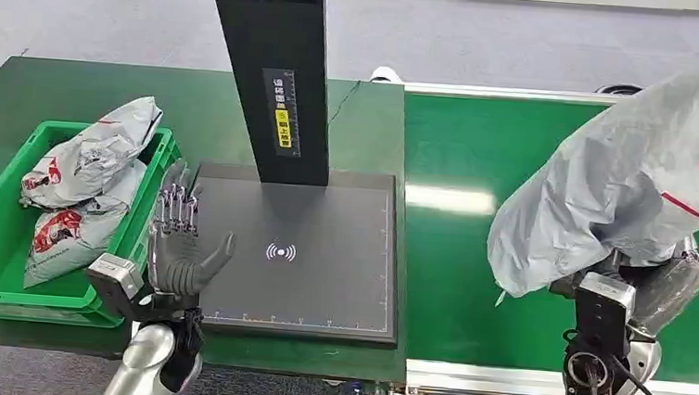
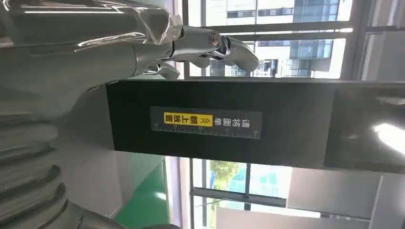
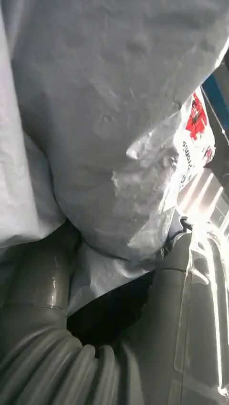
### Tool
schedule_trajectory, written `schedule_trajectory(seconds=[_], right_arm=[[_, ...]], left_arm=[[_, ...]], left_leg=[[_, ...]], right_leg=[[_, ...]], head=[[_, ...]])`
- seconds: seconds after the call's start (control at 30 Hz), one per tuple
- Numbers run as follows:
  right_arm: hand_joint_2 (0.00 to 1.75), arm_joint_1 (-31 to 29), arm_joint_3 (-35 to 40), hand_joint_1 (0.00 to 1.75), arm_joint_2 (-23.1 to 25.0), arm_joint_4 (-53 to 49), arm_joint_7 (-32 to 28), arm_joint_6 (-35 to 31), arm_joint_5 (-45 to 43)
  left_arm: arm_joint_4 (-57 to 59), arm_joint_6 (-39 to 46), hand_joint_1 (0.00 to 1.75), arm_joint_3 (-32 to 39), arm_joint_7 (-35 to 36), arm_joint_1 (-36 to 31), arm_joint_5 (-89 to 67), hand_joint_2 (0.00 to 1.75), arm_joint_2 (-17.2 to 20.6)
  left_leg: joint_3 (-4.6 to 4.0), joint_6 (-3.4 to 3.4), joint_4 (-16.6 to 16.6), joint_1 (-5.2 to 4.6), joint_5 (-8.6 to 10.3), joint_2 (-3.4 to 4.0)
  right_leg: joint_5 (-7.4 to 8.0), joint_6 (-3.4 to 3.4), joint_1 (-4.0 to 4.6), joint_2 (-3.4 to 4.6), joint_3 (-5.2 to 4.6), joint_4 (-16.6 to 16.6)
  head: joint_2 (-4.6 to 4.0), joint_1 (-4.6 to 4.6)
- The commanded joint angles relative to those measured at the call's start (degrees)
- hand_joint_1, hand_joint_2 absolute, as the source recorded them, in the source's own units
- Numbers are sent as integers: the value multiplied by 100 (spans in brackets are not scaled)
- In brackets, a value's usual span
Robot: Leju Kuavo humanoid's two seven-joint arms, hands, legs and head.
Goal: Moved the parcel from conveyor to table for the left to box.
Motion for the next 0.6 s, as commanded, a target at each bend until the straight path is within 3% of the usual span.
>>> schedule_trajectory(seconds=[0.03, 0.13, 0.2, 0.37, 0.4, 0.47, 0.5, 0.53, 0.6], right_arm=[[175, -96, -296, 175, 258, -177, -546, -193, -443], [175, -127, 143, 175, 15, -313, -503, 41, -703], [175, -239, 547, 175, -204, -183, -272, 569, -727], [175, -739, 1551, 175, -706, 574, 329, 1745, 249], [175, -1958, 3292, 175, -1203, 1492, 718, 3690, 1650], [175, -2902, 3715, 175, -705, 2643, 801, 3686, 1628], [175, -3019, 3774, 175, -647, 2784, 817, 3656, 1600], [175, -3019, 3774, 175, -647, 2784, 817, 3656, 1600], [175, -3182, 4088, 175, -734, 2839, 758, 3837, 1559]], left_arm=[[36, 198, 0, -76, -150, -108, 5, 175, 78], [-161, 414, 0, -122, -252, -143, -19, 175, 152], [-254, 422, 0, -153, -255, -115, -3, 175, 236], [-275, 491, 0, -150, -361, -104, 22, 175, 286], [-100, 531, 0, -177, -334, -153, -155, 175, 371], [90, 489, 0, -81, -467, -210, -160, 175, 358], [113, 469, 0, -66, -477, -220, -161, 175, 353], [113, 469, 0, -66, -477, -220, -161, 175, 353], [100, 463, 0, -19, -464, -238, -175, 175, 324]], left_leg=[[-3, 0, 0, 0, 2, 3], [-9, 0, 5, 0, 0, 6], [-6, 1, 3, -1, 0, 8], [-5, 1, 2, -1, -1, 27], [-7, 2, 2, 0, 0, 36], [-1, 1, 7, -7, -5, 100], [-9, 0, -1, -6, -6, 93], [-12, -1, -5, -5, -3, 132], [2, -2, -5, 8, 13, 101]], right_leg=[[1, -4, 1, -5, -3, 0], [1, -4, 1, -2, -10, 5], [1, -3, 0, 1, -8, 3], [7, -2, 1, 20, -8, 3], [11, -4, 2, 25, -12, 2], [23, -3, -6, 91, -32, 14], [21, -3, -4, 86, -13, 14], [37, -9, -3, 121, -24, 15], [47, -16, 12, 85, -26, 2]], head=[[0, 0], [0, 0], [0, 0], [0, 2], [0, -2], [0, 0], [0, 4], [0, -7], [0, -7]])
